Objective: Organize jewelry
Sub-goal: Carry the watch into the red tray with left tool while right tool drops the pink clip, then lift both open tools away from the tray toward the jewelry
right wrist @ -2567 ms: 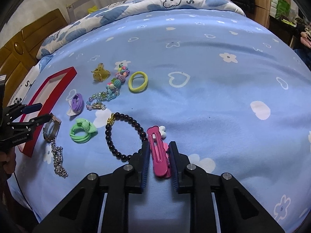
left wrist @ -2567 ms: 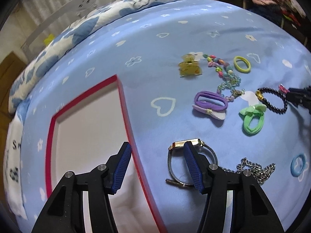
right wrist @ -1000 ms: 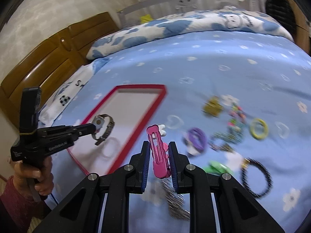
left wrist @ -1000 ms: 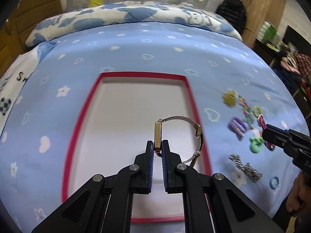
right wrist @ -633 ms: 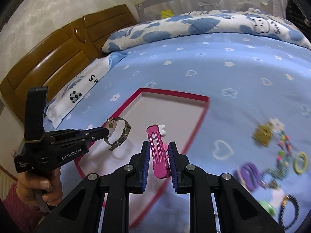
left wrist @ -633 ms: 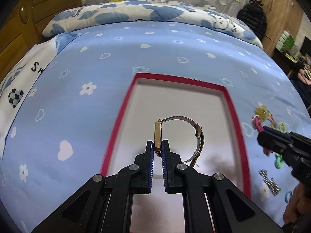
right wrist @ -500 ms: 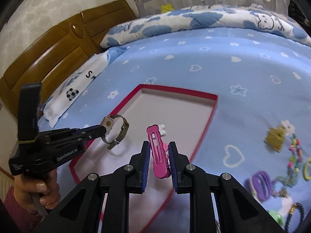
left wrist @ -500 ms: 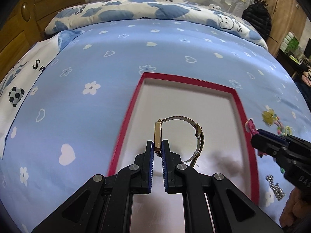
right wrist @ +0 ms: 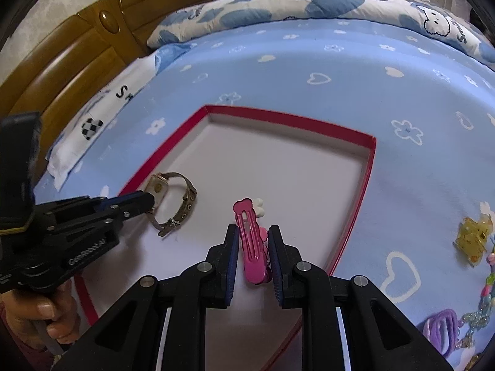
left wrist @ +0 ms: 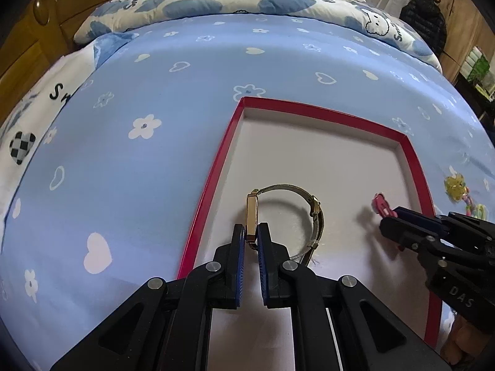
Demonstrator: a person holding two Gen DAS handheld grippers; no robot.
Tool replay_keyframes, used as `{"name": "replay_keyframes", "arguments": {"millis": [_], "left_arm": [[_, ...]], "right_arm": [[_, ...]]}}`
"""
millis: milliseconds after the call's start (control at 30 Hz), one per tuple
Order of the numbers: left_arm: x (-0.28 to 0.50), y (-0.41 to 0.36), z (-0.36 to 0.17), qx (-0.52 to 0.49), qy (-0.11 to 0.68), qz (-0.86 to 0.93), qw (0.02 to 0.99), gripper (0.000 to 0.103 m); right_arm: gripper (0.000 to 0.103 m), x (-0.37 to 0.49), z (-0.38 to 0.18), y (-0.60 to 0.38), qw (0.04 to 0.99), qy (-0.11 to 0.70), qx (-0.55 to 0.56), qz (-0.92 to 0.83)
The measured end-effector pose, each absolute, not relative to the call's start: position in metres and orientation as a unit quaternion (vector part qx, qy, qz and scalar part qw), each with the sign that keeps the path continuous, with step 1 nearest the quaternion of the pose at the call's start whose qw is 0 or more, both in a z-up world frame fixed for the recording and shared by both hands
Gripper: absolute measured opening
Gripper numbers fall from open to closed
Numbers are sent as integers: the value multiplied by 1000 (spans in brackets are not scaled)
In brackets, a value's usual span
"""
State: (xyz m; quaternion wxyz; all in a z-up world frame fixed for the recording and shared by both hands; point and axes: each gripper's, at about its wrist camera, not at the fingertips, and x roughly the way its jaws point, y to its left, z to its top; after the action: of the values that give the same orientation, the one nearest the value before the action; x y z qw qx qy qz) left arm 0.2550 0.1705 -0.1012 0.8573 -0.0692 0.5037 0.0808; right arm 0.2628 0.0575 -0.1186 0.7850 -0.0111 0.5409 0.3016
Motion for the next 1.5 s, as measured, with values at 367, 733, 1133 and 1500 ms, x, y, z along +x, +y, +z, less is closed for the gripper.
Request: {"name": "replay_keyframes", "arguments": {"millis": [367, 733, 1133, 1500], "left_arm": [[252, 160, -100, -39, 507, 88, 857, 15], [227, 160, -78, -63, 480, 95, 870, 50], [173, 147, -47, -132, 437, 73, 887, 66], [151, 109, -32, -137, 427, 29, 893, 70]], "right_arm": [[21, 264, -124, 66, 782, 542, -33, 307], [44, 254, -89, 38, 801, 512, 25, 309], [54, 220, -60, -42, 828, 489, 71, 265], [54, 189, -48, -121, 854, 475, 80, 198]]}}
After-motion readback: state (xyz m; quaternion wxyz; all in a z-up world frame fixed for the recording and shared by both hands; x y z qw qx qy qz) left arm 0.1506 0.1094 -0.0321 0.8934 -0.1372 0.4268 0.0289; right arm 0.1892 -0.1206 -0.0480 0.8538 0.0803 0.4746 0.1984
